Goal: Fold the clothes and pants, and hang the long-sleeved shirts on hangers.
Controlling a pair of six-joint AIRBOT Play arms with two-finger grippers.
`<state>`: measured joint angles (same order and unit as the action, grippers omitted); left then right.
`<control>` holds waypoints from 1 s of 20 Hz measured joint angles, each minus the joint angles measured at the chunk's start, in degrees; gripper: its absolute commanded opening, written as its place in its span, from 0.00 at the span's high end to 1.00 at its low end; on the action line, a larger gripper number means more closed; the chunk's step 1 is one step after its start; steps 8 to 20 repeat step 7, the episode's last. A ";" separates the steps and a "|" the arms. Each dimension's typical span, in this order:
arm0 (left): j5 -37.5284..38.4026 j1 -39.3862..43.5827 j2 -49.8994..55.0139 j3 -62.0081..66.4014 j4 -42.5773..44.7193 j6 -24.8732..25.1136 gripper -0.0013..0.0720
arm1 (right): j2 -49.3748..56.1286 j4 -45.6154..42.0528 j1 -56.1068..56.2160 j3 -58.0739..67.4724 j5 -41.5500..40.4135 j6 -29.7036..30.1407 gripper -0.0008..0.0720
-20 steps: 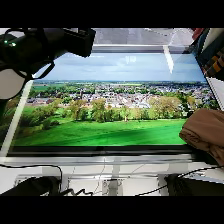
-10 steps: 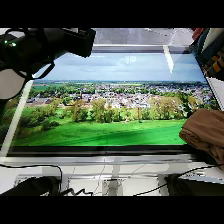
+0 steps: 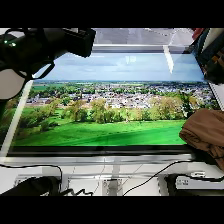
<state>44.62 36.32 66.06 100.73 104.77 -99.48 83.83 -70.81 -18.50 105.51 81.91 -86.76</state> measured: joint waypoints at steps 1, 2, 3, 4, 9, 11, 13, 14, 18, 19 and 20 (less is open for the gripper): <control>0.00 0.00 0.00 0.00 0.02 0.00 0.03 | 0.00 -1.14 5.40 0.07 -1.86 1.33 0.96; 0.00 0.00 0.00 0.00 0.02 0.00 0.03 | 0.00 -2.51 10.19 0.09 -3.72 2.49 0.96; 0.00 0.00 0.00 0.00 0.02 0.00 0.03 | 0.00 -4.48 14.97 0.11 -5.55 3.48 0.96; 0.00 0.00 0.00 0.00 0.02 0.00 0.03 | 0.00 -6.71 19.08 0.11 -7.10 3.67 0.96; 0.00 0.00 0.00 0.00 0.02 0.00 0.03 | 0.00 -16.85 28.94 0.11 -10.49 1.07 0.95; 0.00 0.00 0.00 0.00 0.02 0.00 0.03 | 0.00 -16.85 28.94 0.11 -10.49 1.07 0.95; 0.00 0.00 0.00 0.00 0.02 0.00 0.03 | 0.00 -16.85 28.94 0.11 -10.49 1.07 0.95; 0.00 0.00 0.00 0.00 0.02 0.00 0.03 | 0.00 -16.85 28.94 0.11 -10.49 1.07 0.95; 0.00 0.00 0.00 0.00 0.02 0.00 0.03 | 0.00 -16.85 28.94 0.11 -10.49 1.07 0.95; 0.00 0.00 0.00 0.00 0.02 0.00 0.03 | 0.00 -16.85 28.94 0.11 -10.49 1.07 0.95; 0.00 0.00 0.00 0.00 0.02 0.00 0.03 | 0.00 -16.85 28.94 0.11 -10.49 1.07 0.95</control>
